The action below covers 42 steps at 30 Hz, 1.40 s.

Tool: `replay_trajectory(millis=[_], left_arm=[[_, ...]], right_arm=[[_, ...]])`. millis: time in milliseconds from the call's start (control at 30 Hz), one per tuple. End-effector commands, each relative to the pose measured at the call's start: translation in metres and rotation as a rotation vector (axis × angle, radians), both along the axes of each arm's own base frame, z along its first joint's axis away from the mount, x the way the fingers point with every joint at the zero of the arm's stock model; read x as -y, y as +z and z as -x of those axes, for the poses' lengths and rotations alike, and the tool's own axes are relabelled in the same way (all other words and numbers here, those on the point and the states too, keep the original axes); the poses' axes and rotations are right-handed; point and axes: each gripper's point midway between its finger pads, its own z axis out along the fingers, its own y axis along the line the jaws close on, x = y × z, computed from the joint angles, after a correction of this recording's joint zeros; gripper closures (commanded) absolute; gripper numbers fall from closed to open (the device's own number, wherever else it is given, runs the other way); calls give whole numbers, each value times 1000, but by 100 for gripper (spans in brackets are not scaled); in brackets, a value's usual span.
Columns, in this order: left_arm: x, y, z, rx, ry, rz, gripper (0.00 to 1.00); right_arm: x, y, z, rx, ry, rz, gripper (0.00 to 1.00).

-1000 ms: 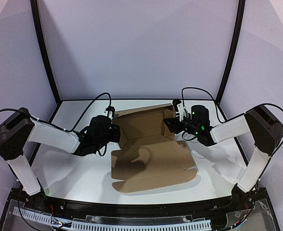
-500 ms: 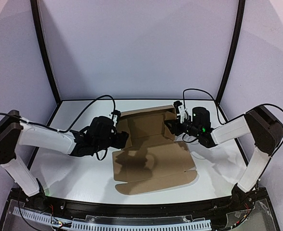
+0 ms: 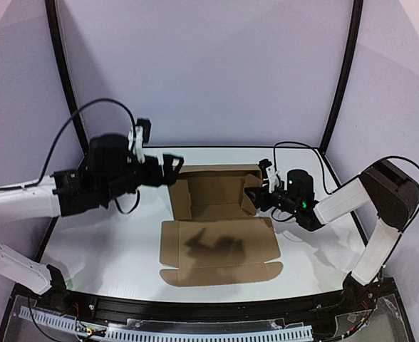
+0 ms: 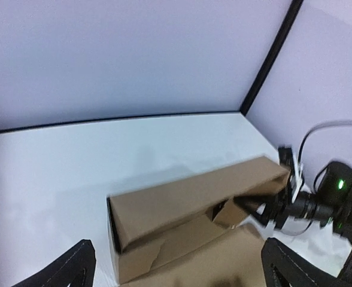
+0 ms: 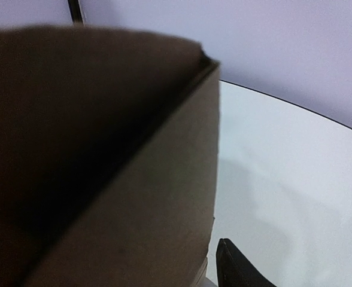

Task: Fold the paper box

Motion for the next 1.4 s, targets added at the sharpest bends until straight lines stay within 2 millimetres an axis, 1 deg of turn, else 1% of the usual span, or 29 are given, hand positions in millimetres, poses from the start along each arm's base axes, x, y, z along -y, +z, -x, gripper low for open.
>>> replay_trajectory(millis=[0,67,100,133,167,200,233,267,367,467,500,567,700,733,833,900,967,1033,1133,1200,1267,1367], left_arm=[[4,20,-23,-63,114,-84,1],[11,17,-37,-102,150,-148,1],[16,12,-44,-124,158,-192,1],[22,-12,-49,-173,153,-271,1],[32,-11,-53,-184,130,-291,1],[37,-14,-55,-196,106,-329,1],[45,-22,-58,-206,82,-354,1],[52,-30,-60,-214,60,-381,1],[61,-63,-62,-244,20,-448,1],[73,-91,-55,-270,-50,-429,1],[76,-95,-55,-265,-60,-412,1],[74,-118,-50,-279,-78,-421,1],[69,-138,-53,-274,-52,-441,1],[68,-143,-52,-278,-51,-450,1],[65,-150,-52,-272,-43,-456,1],[64,-153,-53,-267,-33,-456,1],[62,-155,-53,-268,-23,-458,1],[59,-159,-53,-272,-12,-464,1],[56,-163,-53,-282,-2,-468,1],[56,-164,-52,-285,0,-465,1],[56,-166,-52,-290,0,-461,1],[58,-166,-51,-296,-7,-453,1]], right_arm=[[-2,7,6,62,6,20,46],[-3,7,6,65,10,21,46],[-4,7,7,66,14,20,46],[-4,7,7,66,16,19,46],[-4,8,7,67,17,18,46],[-5,8,8,68,18,17,46],[-5,8,8,68,20,17,46],[-5,9,8,68,21,17,46],[-6,8,8,63,20,20,46],[-6,7,6,59,15,24,46],[-6,6,6,55,13,25,46],[-5,6,5,49,9,26,45],[-6,7,5,35,9,18,41],[-7,9,5,32,9,16,38],[-8,12,6,11,18,19,33],[-5,13,7,-1,5,26,29],[3,15,8,7,-29,33,25],[10,15,7,15,-67,47,24],[18,10,7,6,-99,78,27],[23,4,-1,-13,-152,100,37],[25,0,-7,-27,-184,105,43],[21,-4,-14,-29,-216,106,45]])
